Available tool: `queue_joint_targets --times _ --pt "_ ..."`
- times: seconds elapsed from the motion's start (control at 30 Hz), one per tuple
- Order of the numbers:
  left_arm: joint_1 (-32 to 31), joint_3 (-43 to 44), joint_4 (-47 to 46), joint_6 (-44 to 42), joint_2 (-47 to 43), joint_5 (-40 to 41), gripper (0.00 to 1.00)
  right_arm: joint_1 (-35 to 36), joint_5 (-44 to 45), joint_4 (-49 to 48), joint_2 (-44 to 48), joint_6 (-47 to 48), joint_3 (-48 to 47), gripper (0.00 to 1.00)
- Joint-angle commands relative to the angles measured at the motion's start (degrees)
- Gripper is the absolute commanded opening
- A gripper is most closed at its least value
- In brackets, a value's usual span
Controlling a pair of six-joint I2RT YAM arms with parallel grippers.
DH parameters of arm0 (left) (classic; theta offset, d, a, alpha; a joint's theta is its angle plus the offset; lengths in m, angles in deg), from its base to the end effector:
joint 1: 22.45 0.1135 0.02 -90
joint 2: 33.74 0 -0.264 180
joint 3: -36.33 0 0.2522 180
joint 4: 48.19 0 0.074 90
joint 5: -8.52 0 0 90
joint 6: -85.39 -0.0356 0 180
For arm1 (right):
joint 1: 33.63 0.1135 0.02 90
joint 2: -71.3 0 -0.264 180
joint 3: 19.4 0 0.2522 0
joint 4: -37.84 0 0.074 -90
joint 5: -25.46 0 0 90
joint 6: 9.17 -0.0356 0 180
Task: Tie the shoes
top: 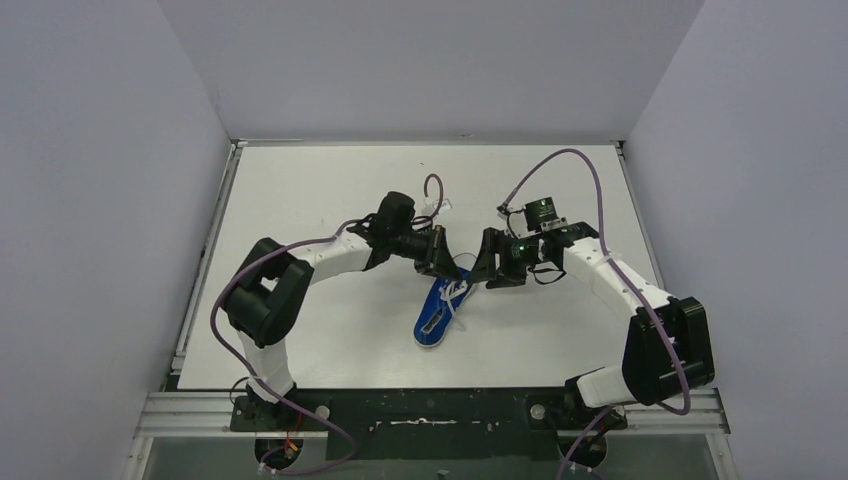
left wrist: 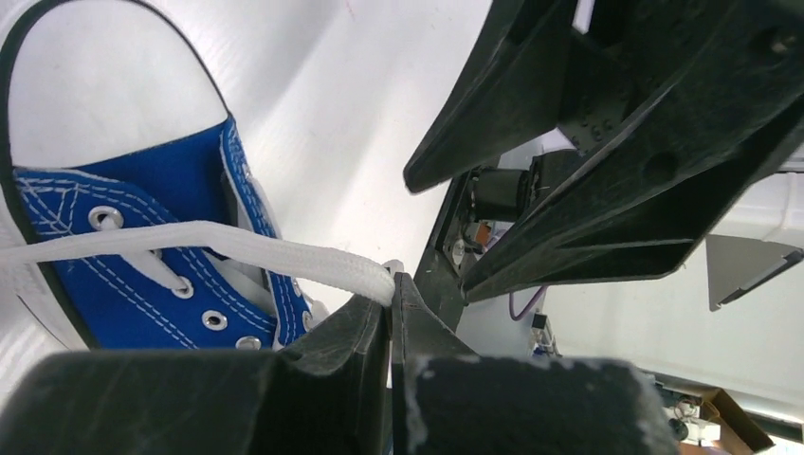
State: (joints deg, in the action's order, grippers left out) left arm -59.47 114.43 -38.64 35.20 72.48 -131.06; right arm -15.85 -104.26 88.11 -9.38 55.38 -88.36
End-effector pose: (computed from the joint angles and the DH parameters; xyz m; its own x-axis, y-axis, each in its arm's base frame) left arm 0.2975 -0.2583 0.1888 -0.9328 0.1835 -0.3102 0.3571 0.3545 -0.8642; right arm 0.2519 0.1047 0.2333 -0.9829 0.0319 -0.1816 -0.1089 0.6945 0.7112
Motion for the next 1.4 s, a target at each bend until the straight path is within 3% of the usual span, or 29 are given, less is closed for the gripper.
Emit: queue_joint_targets --times 0.0,0.13,0.23,0.4,0.43,0.47,0.8,0.93,1.13,1.27,1.37 --pt "1.66 1.07 -10.29 2.65 0.35 -5.15 0.00 -0.46 -11.29 -2.20 -1.08 4.99 -1.59 0.56" --pt "2.58 0.70 -11.86 4.55 1.38 -5.45 0.00 -0.70 -9.62 -2.65 -2.59 5.84 -0.32 0.57" --pt "3.58 0.06 -9.02 2.31 -0.16 -2.81 0.17 -1.08 -6.18 -0.75 -3.75 6.48 -2.41 0.59" --pt "4.14 -0.35 -1.85 -5.13 -2.44 -0.85 0.32 -2.06 -2.40 3.48 -6.16 6.30 -8.61 0.62" --pt "4.14 -0.43 -0.24 -6.44 -2.68 -0.57 0.43 -2.09 -1.89 4.39 -6.99 5.98 -9.75 0.62" --pt "4.21 -0.62 0.77 -7.56 -2.87 -0.41 0.45 -2.19 -1.80 5.21 -7.85 5.54 -10.62 0.62" --pt "4.11 -4.70 1.68 -9.24 -7.47 3.23 0.51 -1.40 -2.46 9.13 -9.72 5.78 -10.45 0.61" --pt "4.07 -8.36 1.24 -9.02 -9.36 6.15 0.51 3.82 -1.46 9.12 -6.19 7.51 -5.66 0.67" --pt "4.07 -14.75 -0.25 -7.05 -12.44 8.11 0.52 12.18 5.58 -0.25 -2.15 6.14 1.26 0.73" --pt "3.19 -17.73 -0.03 -6.21 -14.20 8.83 0.52 13.54 11.00 -5.36 -2.49 6.11 2.86 0.70" --pt "1.91 -19.86 -0.09 -5.15 -15.29 10.44 0.52 14.53 11.50 -6.41 -3.56 6.35 3.69 0.58"
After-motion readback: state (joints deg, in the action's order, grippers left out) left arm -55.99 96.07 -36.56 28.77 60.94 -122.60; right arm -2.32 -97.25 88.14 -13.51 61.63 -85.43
